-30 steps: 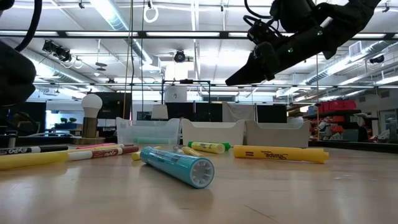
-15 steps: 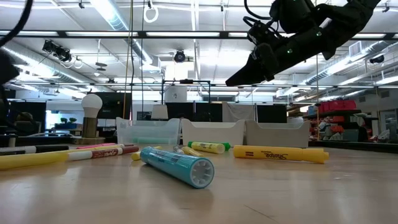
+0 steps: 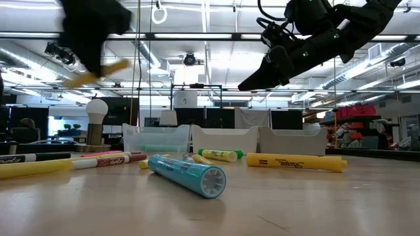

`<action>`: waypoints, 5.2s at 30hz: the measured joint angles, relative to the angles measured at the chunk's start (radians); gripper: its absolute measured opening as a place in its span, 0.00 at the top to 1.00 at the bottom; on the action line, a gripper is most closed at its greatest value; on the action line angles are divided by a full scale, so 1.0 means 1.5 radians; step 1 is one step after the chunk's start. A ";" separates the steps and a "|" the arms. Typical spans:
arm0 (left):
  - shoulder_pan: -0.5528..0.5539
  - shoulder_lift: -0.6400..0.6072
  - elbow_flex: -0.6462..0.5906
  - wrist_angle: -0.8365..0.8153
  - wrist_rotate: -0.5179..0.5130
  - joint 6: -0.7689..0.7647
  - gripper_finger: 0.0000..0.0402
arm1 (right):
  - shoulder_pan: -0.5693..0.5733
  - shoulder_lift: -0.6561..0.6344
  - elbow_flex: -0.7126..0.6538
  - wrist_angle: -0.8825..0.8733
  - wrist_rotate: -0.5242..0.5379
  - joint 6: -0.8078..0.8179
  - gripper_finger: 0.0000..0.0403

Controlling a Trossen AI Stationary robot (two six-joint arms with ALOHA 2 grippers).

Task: Pick & Place Markers
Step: Put the yellow highlighter pen into the transparent bin, then put the yellow pen into the white bin

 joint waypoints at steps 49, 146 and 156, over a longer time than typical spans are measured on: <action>0.663 0.347 0.003 0.487 0.178 0.966 0.60 | 0.000 0.000 0.000 -0.001 0.013 0.205 0.80; -0.093 0.076 -0.352 1.338 -0.088 0.513 0.65 | 0.238 0.425 0.286 -0.185 0.157 0.477 0.75; -0.093 0.076 -0.352 1.337 -0.088 0.514 0.65 | 0.232 0.394 0.281 -0.194 0.145 0.555 0.97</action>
